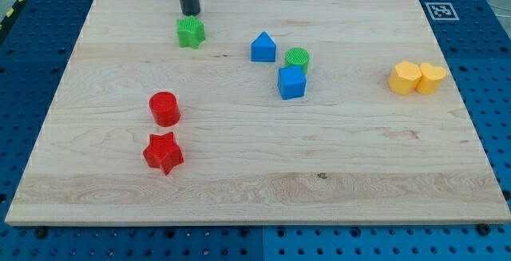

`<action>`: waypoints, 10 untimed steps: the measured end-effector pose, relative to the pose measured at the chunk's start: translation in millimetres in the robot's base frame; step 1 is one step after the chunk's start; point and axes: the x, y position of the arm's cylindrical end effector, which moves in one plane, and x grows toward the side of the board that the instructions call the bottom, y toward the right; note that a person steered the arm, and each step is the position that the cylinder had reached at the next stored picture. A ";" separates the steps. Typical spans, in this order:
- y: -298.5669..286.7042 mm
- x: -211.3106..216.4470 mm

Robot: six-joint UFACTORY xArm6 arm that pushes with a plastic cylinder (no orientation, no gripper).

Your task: Move the green star above to the red circle

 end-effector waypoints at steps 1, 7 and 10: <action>16.2 27.7; -52.7 43.3; -38.4 14.0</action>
